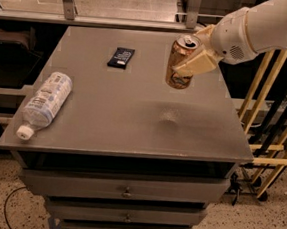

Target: Move orange can near rxbar blueberry

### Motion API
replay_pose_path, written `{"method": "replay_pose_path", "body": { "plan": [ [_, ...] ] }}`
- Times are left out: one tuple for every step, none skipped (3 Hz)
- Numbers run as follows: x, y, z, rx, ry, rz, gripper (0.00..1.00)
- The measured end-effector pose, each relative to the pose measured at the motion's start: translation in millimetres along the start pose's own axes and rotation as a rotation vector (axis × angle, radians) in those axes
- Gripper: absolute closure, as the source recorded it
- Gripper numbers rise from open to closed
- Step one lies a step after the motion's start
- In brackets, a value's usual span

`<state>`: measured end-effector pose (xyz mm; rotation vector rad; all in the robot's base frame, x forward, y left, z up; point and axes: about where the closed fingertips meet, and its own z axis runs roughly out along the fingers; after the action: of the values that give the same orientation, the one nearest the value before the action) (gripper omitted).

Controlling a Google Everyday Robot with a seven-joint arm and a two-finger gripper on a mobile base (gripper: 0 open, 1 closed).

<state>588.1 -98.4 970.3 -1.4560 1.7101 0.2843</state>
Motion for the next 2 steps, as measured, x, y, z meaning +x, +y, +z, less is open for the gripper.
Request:
{"method": "replay_pose_path", "body": {
  "plan": [
    [-10, -13, 18, -0.004, -0.004, -0.004, 1.0],
    [-21, -37, 46, 0.007, -0.027, 0.015, 1.0]
  ]
}}
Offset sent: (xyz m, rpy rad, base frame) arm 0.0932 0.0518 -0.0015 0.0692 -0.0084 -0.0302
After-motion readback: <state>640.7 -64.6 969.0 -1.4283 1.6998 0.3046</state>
